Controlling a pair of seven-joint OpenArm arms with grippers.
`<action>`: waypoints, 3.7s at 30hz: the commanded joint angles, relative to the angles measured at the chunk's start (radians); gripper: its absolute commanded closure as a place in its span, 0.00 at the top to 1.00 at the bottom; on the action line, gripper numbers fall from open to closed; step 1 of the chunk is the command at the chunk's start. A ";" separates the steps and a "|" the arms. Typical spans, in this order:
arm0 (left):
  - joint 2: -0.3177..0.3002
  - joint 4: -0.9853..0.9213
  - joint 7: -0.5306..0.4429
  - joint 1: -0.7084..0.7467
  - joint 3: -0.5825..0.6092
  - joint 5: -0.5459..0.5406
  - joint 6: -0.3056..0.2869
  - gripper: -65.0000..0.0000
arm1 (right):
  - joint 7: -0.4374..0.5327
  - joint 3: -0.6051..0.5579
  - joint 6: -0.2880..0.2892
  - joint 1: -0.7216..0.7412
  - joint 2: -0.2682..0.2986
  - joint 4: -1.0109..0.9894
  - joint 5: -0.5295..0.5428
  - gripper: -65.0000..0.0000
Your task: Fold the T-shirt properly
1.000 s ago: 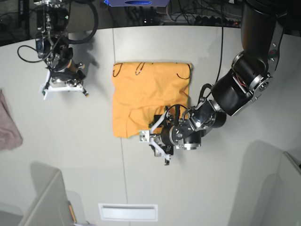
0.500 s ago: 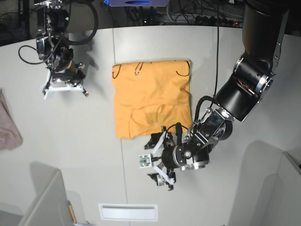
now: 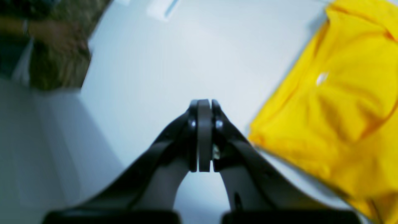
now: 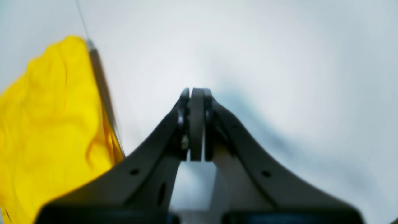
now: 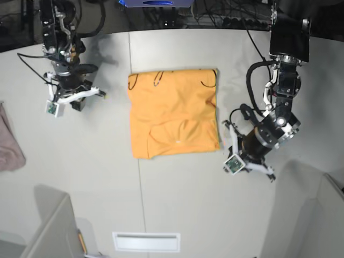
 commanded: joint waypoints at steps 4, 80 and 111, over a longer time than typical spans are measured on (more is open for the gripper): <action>-0.008 0.120 -0.088 0.179 -0.198 -0.008 0.008 0.00 | 0.313 0.006 0.115 -0.170 0.011 0.016 -0.099 0.00; 0.115 -1.655 -0.984 0.353 0.254 0.000 0.371 0.00 | 0.761 -0.742 0.161 0.173 -0.215 -1.963 -0.109 0.00; 0.161 -1.769 -0.982 0.295 0.259 0.003 0.371 0.00 | 0.485 -0.734 0.164 0.224 -0.239 -1.963 -0.109 0.00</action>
